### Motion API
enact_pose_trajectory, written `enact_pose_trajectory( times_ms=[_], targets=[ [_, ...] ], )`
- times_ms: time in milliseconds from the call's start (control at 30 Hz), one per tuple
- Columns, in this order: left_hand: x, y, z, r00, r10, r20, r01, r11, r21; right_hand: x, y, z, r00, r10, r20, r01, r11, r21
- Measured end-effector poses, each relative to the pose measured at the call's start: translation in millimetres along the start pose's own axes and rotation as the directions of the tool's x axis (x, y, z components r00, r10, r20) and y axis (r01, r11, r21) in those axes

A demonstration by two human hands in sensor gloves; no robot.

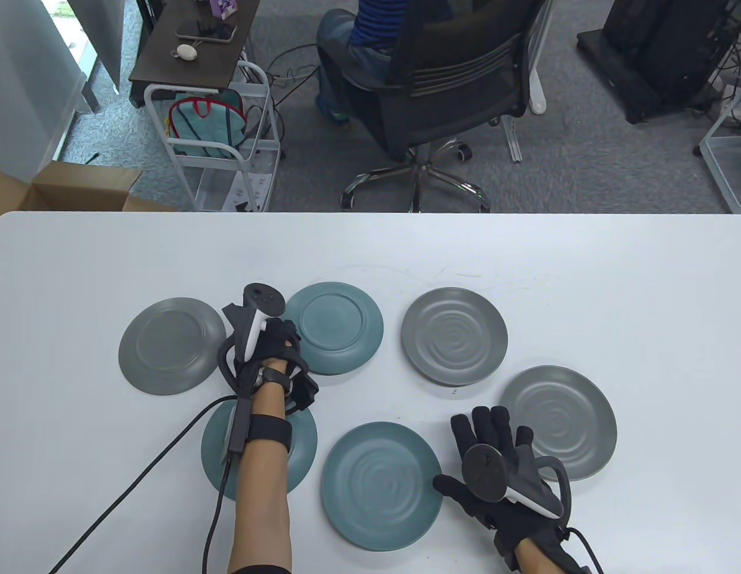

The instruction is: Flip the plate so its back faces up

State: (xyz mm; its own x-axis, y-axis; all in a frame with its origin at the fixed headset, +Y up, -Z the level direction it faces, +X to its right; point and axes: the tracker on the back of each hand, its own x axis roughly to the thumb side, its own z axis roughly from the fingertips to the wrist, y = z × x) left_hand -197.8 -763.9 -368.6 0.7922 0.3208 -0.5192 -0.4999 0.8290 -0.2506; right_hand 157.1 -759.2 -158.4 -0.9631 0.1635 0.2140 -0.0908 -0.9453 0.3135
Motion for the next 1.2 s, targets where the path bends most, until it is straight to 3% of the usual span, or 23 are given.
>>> enact_pose_trajectory(
  times_ms=[233, 767, 1200],
  targets=[
    [6, -1, 1, 0.991, -0.137, -0.006, 0.137, 0.989, 0.053, 0, 0, 0, 1.000, 0.001, 0.001, -0.001, 1.000, 0.001],
    [10, 4, 5, 0.959, -0.282, -0.008, 0.281, 0.954, 0.107, 0, 1, -1, 1.000, -0.005, -0.003, 0.005, 1.000, 0.001],
    [29, 25, 50, 0.923, -0.364, 0.125, 0.337, 0.921, 0.192, 0, 3, -2, 1.000, -0.005, 0.004, 0.005, 1.000, 0.009]
  ],
)
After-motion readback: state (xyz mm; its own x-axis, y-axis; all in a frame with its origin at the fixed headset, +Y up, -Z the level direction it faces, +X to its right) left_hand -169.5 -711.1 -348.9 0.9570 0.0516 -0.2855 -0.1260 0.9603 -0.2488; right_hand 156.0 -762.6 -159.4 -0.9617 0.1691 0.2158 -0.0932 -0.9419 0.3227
